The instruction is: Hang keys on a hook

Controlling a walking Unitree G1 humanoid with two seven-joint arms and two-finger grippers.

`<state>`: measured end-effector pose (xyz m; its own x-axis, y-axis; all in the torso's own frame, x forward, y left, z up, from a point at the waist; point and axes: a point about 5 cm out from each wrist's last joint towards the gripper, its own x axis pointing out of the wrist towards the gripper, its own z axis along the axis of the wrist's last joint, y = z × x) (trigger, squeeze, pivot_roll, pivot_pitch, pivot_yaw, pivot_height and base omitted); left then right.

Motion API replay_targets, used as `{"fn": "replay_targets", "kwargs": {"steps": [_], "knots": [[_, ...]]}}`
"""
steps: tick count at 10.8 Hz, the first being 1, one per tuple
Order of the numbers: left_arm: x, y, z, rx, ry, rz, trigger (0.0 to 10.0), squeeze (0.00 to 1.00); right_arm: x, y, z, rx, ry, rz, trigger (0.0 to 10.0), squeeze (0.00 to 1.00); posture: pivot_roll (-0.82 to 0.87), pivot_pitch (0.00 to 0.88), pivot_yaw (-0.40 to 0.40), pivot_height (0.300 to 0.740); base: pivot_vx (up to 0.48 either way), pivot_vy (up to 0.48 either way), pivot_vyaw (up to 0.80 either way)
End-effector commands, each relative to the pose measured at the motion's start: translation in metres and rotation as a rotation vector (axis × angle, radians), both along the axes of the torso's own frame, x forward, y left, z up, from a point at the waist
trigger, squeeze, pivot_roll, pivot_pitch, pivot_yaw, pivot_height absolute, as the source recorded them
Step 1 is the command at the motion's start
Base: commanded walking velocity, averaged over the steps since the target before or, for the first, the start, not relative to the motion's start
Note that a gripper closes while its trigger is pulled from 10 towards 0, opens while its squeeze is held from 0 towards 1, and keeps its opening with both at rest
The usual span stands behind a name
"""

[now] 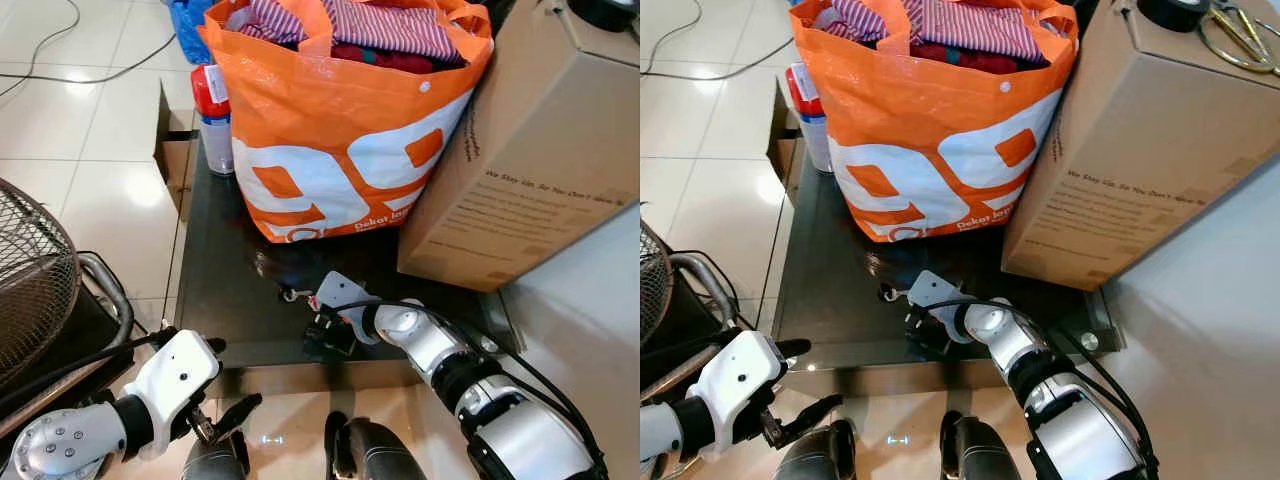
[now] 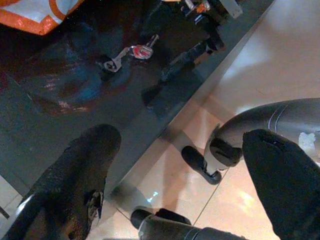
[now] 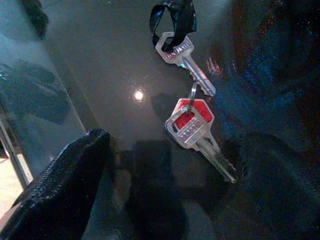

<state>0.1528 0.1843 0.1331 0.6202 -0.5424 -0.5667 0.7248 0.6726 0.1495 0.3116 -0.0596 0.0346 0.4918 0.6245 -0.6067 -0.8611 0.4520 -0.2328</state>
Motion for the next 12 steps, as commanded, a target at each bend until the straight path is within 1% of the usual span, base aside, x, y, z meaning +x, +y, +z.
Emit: {"fn": "replay_targets", "kwargs": {"steps": [1,2,4,5,7,12], "knots": [[-0.005,-0.004,0.002,-0.006,0.001,-0.013,10.0,0.00,-0.002,-0.010,-0.008,-0.059,0.023,-0.028,5.5,0.00,-0.01,0.263,-0.140,0.740,0.000,0.000,0.00],[-0.006,-0.005,0.002,-0.007,0.003,-0.012,10.0,0.00,-0.002,-0.011,-0.009,-0.060,0.025,-0.037,3.6,0.00,0.00,0.263,-0.141,0.740,0.000,0.000,0.00],[-0.008,-0.005,0.002,-0.009,0.008,-0.008,10.0,0.00,-0.004,-0.005,-0.010,-0.031,0.033,-0.034,0.0,0.00,0.00,0.264,-0.144,0.740,0.000,0.000,0.00],[-0.009,-0.006,0.002,-0.011,0.012,-0.007,10.0,0.00,-0.007,-0.002,-0.012,-0.023,0.045,-0.031,0.0,0.00,0.00,0.264,-0.144,0.740,0.000,0.000,0.00],[-0.010,-0.005,0.002,-0.009,0.015,-0.005,10.0,0.00,-0.009,0.000,-0.014,-0.026,0.058,-0.020,0.0,0.00,0.00,0.263,-0.144,0.740,0.000,0.000,0.00],[-0.010,-0.002,0.002,0.001,0.015,0.003,10.0,0.00,-0.012,-0.004,-0.019,-0.028,0.070,-0.027,0.0,0.00,0.00,0.264,-0.143,0.740,0.000,0.000,0.00]]}}
